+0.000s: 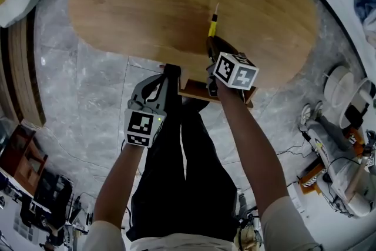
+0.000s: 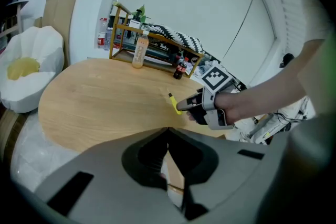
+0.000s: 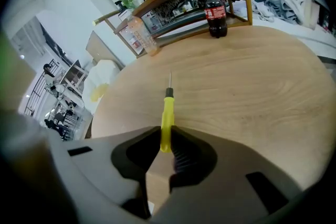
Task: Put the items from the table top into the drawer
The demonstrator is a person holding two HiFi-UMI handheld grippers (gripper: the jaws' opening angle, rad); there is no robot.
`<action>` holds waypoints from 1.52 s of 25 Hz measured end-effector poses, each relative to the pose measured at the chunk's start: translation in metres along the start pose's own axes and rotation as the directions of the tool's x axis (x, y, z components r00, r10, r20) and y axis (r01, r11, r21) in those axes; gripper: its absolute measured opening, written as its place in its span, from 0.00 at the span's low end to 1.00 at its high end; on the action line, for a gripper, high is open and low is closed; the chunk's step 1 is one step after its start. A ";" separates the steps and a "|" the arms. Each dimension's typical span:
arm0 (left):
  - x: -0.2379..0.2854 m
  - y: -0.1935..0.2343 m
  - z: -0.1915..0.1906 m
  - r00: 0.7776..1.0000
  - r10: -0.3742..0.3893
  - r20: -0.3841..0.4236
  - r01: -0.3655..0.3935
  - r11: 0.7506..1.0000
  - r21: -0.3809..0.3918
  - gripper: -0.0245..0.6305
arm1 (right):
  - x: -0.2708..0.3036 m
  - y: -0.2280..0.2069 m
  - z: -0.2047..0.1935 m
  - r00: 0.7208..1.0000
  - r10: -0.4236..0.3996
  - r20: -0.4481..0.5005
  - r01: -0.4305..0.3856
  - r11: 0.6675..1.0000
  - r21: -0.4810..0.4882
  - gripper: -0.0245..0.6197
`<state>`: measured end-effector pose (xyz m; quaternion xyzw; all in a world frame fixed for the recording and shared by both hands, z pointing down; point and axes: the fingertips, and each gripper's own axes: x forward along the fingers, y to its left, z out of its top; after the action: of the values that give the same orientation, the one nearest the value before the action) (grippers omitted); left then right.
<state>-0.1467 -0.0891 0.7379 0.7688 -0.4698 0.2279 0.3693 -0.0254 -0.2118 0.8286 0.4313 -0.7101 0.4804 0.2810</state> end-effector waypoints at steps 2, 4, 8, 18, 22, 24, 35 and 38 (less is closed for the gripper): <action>0.002 -0.009 -0.002 1.000 -0.009 -0.002 0.009 1.000 0.009 0.07 | -0.009 -0.009 -0.006 1.000 0.005 0.003 -0.005 1.000 0.012 0.15; 0.003 -0.020 -0.002 1.000 -0.022 -0.003 0.022 1.000 0.022 0.07 | -0.020 -0.015 -0.014 1.000 0.031 -0.003 -0.031 0.999 0.020 0.15; 0.004 -0.042 -0.003 0.999 -0.042 -0.006 0.043 0.998 0.044 0.07 | -0.044 -0.023 -0.035 0.995 0.089 -0.036 -0.090 0.996 -0.012 0.15; 0.009 -0.090 -0.018 0.996 -0.088 -0.030 0.090 0.992 0.093 0.07 | -0.101 -0.031 -0.111 0.937 0.291 -0.192 -0.319 0.938 -0.134 0.15; 0.008 -0.099 -0.030 0.994 -0.095 -0.046 0.100 0.990 0.102 0.07 | -0.118 -0.032 -0.155 0.872 0.365 -0.328 -0.428 0.892 -0.145 0.15; 0.008 -0.102 -0.035 0.994 -0.096 -0.054 0.102 0.989 0.106 0.07 | -0.125 -0.034 -0.172 0.843 0.382 -0.379 -0.464 0.872 -0.152 0.15; 0.010 -0.102 -0.057 0.993 -0.088 -0.081 0.096 0.990 0.104 0.07 | -0.112 -0.083 -0.239 0.761 0.155 -0.630 -0.457 0.818 -0.350 0.15; 0.014 -0.100 -0.060 0.992 -0.091 -0.090 0.101 0.989 0.104 0.07 | -0.099 -0.099 -0.243 0.747 0.117 -0.654 -0.429 0.836 -0.341 0.15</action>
<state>-0.0514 -0.0215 0.7496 0.7990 -0.4030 0.2676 0.3572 0.1047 0.0307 0.8842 0.0591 -0.7325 0.4423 0.5141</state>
